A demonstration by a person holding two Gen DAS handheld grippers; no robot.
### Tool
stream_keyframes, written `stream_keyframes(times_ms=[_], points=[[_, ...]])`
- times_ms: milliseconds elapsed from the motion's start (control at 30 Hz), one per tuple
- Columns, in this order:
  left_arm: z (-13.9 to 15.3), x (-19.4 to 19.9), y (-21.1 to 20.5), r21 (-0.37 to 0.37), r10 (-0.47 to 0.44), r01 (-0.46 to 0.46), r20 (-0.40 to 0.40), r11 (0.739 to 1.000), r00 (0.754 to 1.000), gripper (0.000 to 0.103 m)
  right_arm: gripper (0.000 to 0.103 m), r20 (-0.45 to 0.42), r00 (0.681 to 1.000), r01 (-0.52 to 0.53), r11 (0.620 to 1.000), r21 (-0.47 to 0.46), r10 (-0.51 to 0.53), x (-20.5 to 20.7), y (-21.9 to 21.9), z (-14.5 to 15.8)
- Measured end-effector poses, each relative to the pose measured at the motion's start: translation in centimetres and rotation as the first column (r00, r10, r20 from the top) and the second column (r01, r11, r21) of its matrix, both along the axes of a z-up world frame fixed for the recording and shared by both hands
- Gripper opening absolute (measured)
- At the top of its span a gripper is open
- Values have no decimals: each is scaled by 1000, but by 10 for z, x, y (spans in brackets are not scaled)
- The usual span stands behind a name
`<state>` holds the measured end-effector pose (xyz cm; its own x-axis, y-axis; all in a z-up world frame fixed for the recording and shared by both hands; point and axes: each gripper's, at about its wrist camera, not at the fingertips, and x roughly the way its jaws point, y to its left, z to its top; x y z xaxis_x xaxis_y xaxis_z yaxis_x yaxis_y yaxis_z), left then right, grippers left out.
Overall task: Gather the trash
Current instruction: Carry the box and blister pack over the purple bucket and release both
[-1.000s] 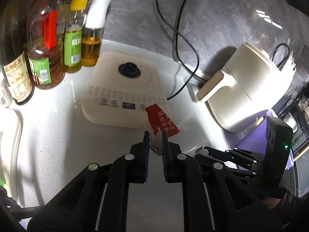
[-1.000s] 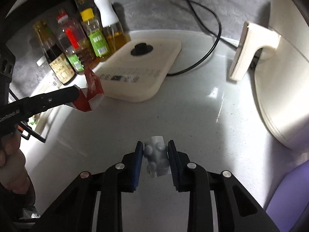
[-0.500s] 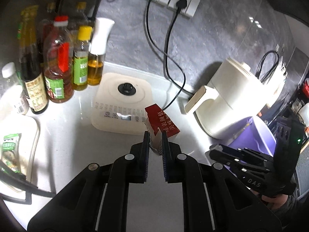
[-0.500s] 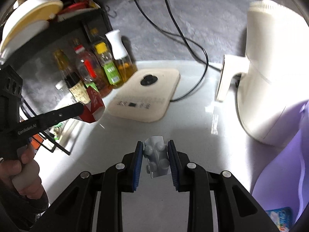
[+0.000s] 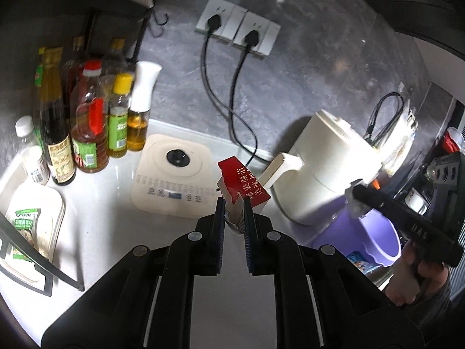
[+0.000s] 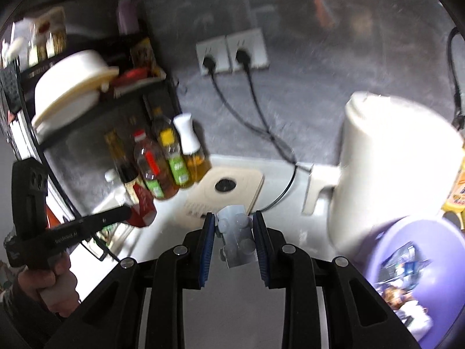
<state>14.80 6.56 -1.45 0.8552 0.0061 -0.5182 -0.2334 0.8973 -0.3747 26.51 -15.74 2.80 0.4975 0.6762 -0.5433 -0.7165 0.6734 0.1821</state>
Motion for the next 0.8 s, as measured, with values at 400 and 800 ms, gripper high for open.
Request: stream_keyframes(times_ms=[400, 800], points=[[20, 22, -56, 22, -81, 80, 34, 997, 996, 12, 27, 39, 991, 124, 991, 44, -125, 25, -83, 21], [24, 52, -132, 20, -183, 182, 69, 983, 981, 12, 73, 20, 970, 240, 969, 56, -242, 41, -173, 14]])
